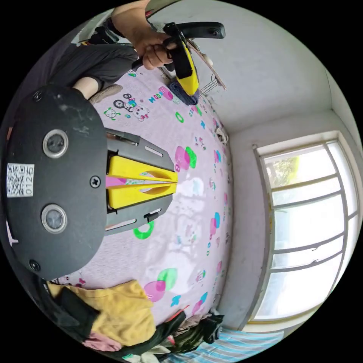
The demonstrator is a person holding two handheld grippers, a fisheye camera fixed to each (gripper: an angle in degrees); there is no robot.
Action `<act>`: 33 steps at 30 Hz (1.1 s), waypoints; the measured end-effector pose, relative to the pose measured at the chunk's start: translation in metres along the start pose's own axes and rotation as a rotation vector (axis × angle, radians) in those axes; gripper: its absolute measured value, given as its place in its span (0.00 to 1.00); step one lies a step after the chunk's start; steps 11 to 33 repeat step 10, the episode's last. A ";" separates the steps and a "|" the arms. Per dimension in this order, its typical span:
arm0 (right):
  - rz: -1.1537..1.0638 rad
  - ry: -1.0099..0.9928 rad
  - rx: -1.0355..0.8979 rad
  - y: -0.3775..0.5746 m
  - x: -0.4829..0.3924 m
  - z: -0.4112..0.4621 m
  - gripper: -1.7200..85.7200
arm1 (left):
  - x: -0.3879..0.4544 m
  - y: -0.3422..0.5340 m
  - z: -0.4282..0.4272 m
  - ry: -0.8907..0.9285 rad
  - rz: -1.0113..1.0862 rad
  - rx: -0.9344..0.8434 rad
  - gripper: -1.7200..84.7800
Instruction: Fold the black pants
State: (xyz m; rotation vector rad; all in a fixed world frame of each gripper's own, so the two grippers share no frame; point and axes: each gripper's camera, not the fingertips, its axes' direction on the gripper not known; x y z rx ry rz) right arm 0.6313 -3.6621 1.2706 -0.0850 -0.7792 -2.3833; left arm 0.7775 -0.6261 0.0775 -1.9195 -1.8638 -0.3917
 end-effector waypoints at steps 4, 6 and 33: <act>0.162 0.199 -0.142 0.065 -0.006 0.027 0.01 | -0.002 -0.029 0.076 0.174 0.000 -0.123 0.03; 0.251 0.277 -0.162 0.083 -0.006 0.022 0.02 | 0.006 -0.047 0.122 0.285 0.022 -0.198 0.03; 0.424 0.598 -0.176 0.114 -0.011 -0.007 0.06 | 0.026 -0.073 0.179 0.411 0.075 -0.300 0.03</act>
